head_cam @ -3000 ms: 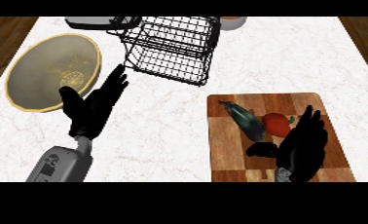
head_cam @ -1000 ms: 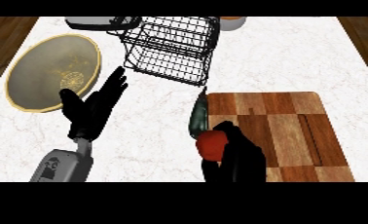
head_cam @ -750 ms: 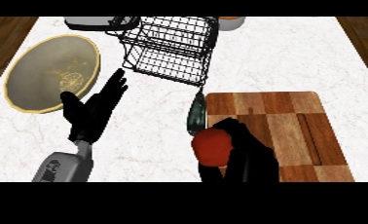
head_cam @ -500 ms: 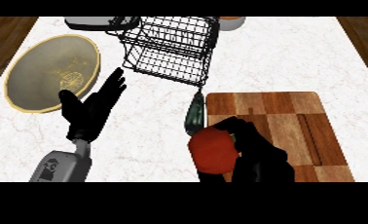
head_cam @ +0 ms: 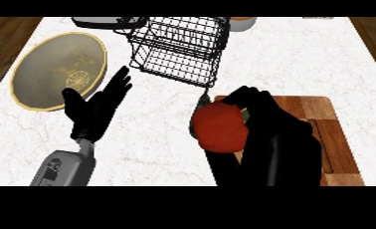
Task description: Pick the bell pepper from the cutting board and place it in the tiered basket
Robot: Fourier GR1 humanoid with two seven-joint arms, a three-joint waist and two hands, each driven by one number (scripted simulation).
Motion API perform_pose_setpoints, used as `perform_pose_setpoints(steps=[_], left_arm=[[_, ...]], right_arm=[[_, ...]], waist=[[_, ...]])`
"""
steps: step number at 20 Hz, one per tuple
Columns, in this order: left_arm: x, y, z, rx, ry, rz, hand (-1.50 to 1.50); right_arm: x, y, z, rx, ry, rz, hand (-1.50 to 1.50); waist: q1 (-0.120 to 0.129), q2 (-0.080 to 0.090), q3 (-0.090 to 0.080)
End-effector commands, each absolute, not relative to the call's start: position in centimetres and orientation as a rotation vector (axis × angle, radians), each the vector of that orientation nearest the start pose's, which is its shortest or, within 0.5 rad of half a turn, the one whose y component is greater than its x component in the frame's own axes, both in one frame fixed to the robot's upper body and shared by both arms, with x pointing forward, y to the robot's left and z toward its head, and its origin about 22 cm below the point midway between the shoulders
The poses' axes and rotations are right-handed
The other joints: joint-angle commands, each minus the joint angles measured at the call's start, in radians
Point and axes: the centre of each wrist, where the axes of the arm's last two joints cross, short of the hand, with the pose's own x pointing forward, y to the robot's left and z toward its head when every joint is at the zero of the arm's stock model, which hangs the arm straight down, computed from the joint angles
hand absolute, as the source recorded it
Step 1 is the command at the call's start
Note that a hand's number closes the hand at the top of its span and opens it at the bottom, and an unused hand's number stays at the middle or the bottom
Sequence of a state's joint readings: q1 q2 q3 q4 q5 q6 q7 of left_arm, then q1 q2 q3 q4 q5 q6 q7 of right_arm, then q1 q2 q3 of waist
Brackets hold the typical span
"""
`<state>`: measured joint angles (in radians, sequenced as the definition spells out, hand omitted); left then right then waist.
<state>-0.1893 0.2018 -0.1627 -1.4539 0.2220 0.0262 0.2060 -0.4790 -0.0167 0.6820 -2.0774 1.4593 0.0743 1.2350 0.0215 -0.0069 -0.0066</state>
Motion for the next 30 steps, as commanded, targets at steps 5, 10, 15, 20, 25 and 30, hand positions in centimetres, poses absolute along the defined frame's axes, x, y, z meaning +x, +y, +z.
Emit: perform_pose_setpoints(steps=[5,10,15,20,25,30], left_arm=[[28.5,21.0,2.8,-0.145,-1.399,-0.184,0.0],[28.8,20.7,3.3,-0.16,-1.395,-0.201,0.0],[29.2,20.7,2.8,-0.164,-1.385,-0.211,0.0],[29.5,20.3,3.6,-0.177,-1.407,-0.21,0.0],[28.7,19.2,2.4,-0.179,-1.406,-0.215,0.0],[29.2,18.9,2.9,-0.189,-1.418,-0.245,0.0]], right_arm=[[23.8,-5.3,24.8,-1.281,-1.362,0.248,1.5],[28.3,-4.4,28.1,-1.257,-1.315,0.204,1.5],[33.3,-3.4,30.0,-1.243,-1.315,0.185,1.5],[36.8,-2.2,28.6,-1.197,-1.335,0.183,1.5],[40.0,-2.9,27.5,-1.149,-1.31,0.154,1.5],[41.2,-4.6,27.0,-0.953,-1.43,-0.055,1.5]], waist=[[0.037,0.006,0.001],[0.056,0.011,0.002],[0.054,0.022,0.003],[0.059,0.025,0.004],[0.059,0.027,0.005],[0.09,0.04,0.006]])
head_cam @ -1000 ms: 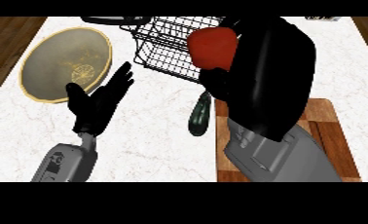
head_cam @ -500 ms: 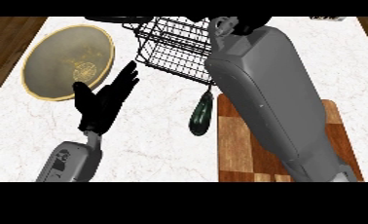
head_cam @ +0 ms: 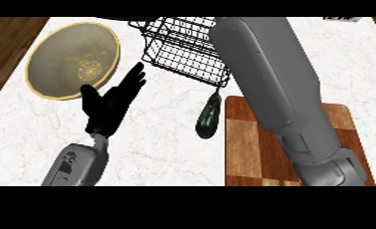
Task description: Pick the bell pepper from the cutting board and place it in the tiered basket
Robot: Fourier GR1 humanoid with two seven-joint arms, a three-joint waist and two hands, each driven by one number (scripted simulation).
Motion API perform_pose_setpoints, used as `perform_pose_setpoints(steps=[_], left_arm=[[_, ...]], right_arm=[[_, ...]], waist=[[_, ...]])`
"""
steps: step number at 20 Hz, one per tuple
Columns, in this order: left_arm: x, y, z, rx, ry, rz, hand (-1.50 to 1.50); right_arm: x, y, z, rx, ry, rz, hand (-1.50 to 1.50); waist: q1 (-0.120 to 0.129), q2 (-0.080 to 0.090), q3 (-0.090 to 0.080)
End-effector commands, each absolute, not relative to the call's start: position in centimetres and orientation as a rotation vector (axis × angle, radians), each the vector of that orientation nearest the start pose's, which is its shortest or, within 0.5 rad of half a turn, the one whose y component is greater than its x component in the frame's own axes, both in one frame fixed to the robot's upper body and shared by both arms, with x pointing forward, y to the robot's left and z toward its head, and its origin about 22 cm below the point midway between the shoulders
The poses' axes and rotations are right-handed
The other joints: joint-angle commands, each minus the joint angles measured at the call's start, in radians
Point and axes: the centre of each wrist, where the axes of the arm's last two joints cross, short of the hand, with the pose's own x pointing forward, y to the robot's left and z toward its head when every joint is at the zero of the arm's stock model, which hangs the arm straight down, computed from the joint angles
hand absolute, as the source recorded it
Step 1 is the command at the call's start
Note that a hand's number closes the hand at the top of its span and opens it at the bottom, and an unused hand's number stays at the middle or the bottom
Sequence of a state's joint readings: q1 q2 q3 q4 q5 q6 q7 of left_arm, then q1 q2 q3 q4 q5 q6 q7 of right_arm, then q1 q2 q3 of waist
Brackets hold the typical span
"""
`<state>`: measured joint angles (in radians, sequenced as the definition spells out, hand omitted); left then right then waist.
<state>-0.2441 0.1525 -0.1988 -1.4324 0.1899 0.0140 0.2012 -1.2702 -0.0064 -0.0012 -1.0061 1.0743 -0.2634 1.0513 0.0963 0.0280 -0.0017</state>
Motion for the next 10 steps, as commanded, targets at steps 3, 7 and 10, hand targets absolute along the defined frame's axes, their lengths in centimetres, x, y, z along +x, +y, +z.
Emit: perform_pose_setpoints(steps=[3,7,10], left_arm=[[30.0,17.8,3.7,-0.202,-1.419,-0.263,0.0],[29.8,18.6,3.6,-0.208,-1.424,-0.268,0.0],[30.2,18.5,4.0,-0.2,-1.415,-0.273,0.0]], right_arm=[[42.3,-4.0,25.6,-0.906,-1.461,-0.038,-1.5],[43.1,-3.5,24.9,-0.851,-1.567,-0.055,-1.5],[43.4,-2.3,26.0,-0.87,-1.63,-0.037,-1.5]], waist=[[0.03,0.012,0.0],[0.039,0.012,0.0],[0.037,0.013,-0.001]])
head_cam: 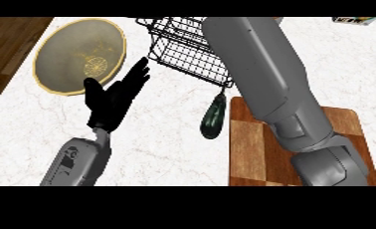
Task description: Pick the bell pepper from the cutting board and place it in the tiered basket
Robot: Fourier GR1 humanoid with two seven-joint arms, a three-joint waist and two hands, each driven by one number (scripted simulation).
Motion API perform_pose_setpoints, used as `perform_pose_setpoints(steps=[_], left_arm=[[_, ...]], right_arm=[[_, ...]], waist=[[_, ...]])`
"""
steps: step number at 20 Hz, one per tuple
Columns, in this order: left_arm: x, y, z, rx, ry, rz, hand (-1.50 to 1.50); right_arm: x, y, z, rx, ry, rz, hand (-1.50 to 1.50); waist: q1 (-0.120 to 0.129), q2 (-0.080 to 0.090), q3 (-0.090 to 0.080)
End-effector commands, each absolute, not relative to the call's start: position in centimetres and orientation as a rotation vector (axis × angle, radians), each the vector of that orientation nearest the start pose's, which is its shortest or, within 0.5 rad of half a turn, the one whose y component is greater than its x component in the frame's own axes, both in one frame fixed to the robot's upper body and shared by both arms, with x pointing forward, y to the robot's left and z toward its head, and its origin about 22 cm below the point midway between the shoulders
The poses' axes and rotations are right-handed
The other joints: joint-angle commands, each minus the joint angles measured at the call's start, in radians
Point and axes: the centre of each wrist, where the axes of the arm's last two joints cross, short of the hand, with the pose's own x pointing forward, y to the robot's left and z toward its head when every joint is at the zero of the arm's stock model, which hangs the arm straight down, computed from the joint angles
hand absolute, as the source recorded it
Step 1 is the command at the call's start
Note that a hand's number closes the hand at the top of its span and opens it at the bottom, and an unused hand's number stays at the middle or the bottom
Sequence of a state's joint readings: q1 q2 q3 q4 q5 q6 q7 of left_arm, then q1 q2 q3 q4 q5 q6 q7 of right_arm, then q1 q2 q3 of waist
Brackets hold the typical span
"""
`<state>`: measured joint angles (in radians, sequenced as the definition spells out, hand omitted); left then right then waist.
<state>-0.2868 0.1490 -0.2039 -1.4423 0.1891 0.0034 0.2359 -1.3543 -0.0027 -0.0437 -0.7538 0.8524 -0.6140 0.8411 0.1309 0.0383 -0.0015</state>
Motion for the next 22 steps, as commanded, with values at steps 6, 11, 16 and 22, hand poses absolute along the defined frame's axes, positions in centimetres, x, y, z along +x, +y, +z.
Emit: perform_pose_setpoints(steps=[6,11,16,22], left_arm=[[30.0,20.0,3.6,-0.169,-1.417,-0.253,0.0],[29.1,21.7,2.6,-0.13,-1.396,-0.19,0.0],[27.9,22.6,2.5,-0.106,-1.386,-0.147,0.0],[27.7,23.2,1.2,-0.062,-1.366,-0.088,0.0]], right_arm=[[44.0,-1.5,25.2,-0.992,-1.723,-0.184,-1.5],[44.3,-2.2,26.2,-0.899,-1.637,-0.438,-1.5],[44.4,-3.3,24.1,-0.939,-1.548,-0.426,-1.5],[41.0,-3.2,23.5,-0.853,-1.569,-0.243,-1.5]], waist=[[-0.027,-0.01,-0.002],[-0.078,-0.029,0.0],[-0.131,-0.049,0.001],[-0.188,-0.072,0.003]])
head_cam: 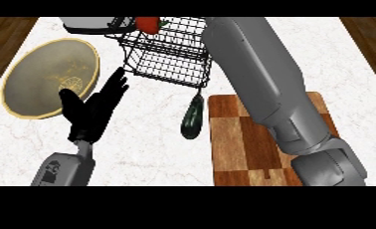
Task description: Pick the bell pepper from the cutting board and place it in the tiered basket
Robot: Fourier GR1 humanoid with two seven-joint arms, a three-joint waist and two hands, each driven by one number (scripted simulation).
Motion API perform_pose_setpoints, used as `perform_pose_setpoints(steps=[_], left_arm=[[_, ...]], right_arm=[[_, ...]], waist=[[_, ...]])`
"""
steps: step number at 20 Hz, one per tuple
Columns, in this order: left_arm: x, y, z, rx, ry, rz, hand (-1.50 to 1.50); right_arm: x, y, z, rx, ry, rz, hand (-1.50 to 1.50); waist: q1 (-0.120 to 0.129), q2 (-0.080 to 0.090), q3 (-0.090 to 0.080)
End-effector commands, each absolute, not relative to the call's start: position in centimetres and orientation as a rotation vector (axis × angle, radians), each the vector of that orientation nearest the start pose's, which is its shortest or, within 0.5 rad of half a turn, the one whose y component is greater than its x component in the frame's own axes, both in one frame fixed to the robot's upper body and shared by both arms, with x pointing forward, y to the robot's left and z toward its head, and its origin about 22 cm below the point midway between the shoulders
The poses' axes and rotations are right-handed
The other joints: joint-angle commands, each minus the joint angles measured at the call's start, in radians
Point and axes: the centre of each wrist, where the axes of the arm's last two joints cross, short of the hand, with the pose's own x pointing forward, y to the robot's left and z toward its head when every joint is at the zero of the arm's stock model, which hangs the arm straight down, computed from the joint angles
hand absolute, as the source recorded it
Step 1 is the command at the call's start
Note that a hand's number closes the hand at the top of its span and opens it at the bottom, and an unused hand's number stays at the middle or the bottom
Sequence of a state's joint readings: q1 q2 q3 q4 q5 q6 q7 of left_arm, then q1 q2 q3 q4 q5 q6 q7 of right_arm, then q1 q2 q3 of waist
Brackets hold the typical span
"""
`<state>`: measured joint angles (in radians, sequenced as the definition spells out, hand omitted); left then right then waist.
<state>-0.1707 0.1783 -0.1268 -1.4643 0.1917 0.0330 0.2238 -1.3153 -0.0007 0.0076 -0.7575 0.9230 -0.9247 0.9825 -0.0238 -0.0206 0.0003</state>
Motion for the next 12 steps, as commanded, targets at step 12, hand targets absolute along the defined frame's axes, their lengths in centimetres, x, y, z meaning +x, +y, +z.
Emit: perform_pose_setpoints(steps=[12], left_arm=[[25.9,25.8,0.3,-0.015,-1.324,-0.035,0.0]], right_arm=[[34.0,-8.5,23.3,-0.754,-1.565,-0.12,-1.5]], waist=[[-0.11,-0.033,0.002]])
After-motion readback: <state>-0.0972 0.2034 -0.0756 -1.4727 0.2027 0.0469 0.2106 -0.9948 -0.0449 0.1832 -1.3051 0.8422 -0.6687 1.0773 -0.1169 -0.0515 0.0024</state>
